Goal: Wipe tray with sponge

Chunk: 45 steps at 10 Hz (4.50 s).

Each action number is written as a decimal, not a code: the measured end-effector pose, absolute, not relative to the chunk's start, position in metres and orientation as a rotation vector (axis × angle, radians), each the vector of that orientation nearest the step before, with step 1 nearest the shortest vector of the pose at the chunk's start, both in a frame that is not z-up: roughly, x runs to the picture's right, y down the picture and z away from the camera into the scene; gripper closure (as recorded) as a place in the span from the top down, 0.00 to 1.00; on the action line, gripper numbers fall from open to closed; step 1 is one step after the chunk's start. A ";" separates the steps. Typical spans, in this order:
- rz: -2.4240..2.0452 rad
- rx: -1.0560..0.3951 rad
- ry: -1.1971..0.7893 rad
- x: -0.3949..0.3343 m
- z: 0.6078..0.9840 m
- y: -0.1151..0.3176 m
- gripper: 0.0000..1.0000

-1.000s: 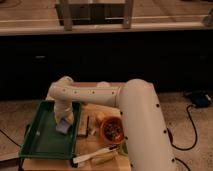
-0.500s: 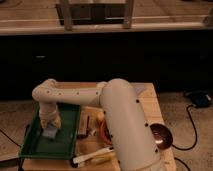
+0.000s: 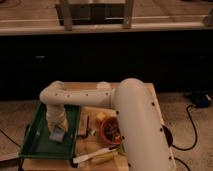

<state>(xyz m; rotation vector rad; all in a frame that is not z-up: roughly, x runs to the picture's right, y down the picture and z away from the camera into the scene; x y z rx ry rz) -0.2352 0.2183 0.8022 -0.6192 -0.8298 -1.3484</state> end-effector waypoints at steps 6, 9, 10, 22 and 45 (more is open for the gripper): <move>-1.379 -0.572 -0.851 -0.266 0.834 0.199 0.00; -1.468 -0.556 -0.918 -0.318 0.829 0.204 0.00; -1.483 -0.555 -0.935 -0.325 0.824 0.207 0.00; -1.415 -0.499 -0.957 -0.266 0.814 0.190 0.00; -1.438 -0.488 -1.015 -0.299 0.820 0.188 0.00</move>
